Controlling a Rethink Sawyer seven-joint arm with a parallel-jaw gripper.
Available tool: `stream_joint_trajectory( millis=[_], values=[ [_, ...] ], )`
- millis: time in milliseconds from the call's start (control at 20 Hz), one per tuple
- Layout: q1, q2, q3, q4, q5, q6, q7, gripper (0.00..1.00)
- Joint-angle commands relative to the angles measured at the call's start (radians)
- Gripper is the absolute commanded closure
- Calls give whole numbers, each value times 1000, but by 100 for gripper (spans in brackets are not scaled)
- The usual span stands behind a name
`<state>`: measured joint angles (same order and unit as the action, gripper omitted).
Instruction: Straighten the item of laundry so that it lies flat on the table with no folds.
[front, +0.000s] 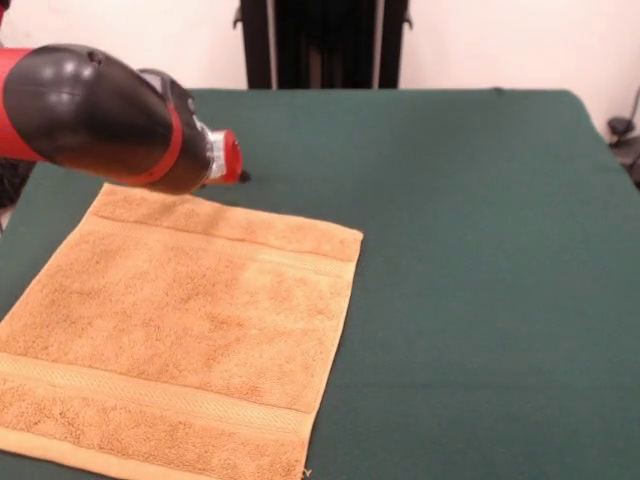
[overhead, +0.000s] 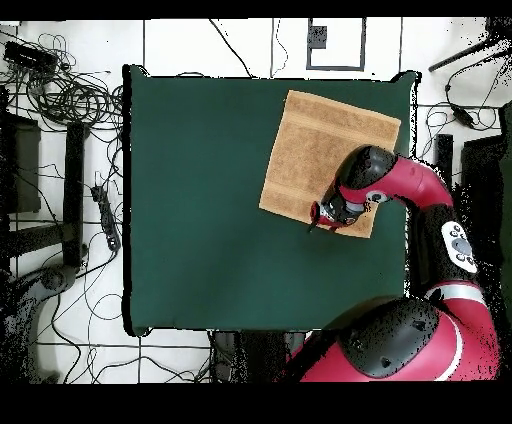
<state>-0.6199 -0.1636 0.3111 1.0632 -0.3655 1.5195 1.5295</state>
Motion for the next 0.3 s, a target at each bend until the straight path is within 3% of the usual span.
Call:
stream_joint_trajectory(
  millis=[50,200,300],
  values=[
    [20,-21,30,112,71,169,-5,0],
    [40,-25,55,-10,54,181,-25,0],
    [44,-15,84,-82,31,105,-76,0]
  ],
)
